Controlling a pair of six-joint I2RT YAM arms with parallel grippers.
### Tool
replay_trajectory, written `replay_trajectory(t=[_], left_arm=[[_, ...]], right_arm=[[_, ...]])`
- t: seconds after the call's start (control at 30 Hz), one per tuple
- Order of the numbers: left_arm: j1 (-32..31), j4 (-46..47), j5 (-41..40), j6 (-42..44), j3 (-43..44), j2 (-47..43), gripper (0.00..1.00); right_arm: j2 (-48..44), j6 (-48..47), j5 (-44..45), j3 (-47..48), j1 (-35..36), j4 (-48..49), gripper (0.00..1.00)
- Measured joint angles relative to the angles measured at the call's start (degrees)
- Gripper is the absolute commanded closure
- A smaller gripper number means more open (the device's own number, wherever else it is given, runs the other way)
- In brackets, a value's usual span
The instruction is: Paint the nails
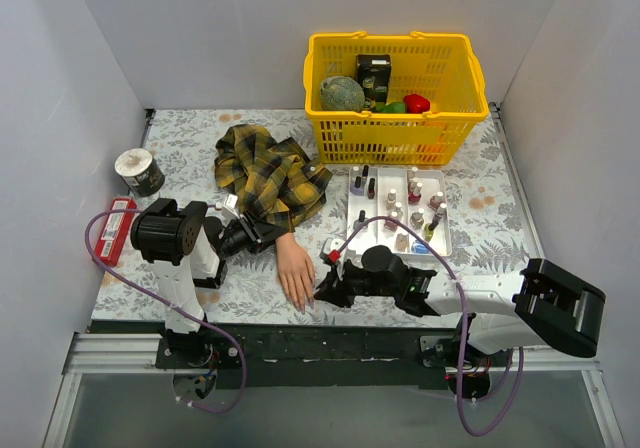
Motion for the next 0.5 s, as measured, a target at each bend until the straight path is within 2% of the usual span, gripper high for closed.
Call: replay_trajectory(t=[0.5], left_arm=[[-0.1,-0.1,-0.2,1.0,0.0,-0.3,0.78]], right_arm=[[4.1,-2.0,1.3,3.9,1.2,-0.9,0.99]])
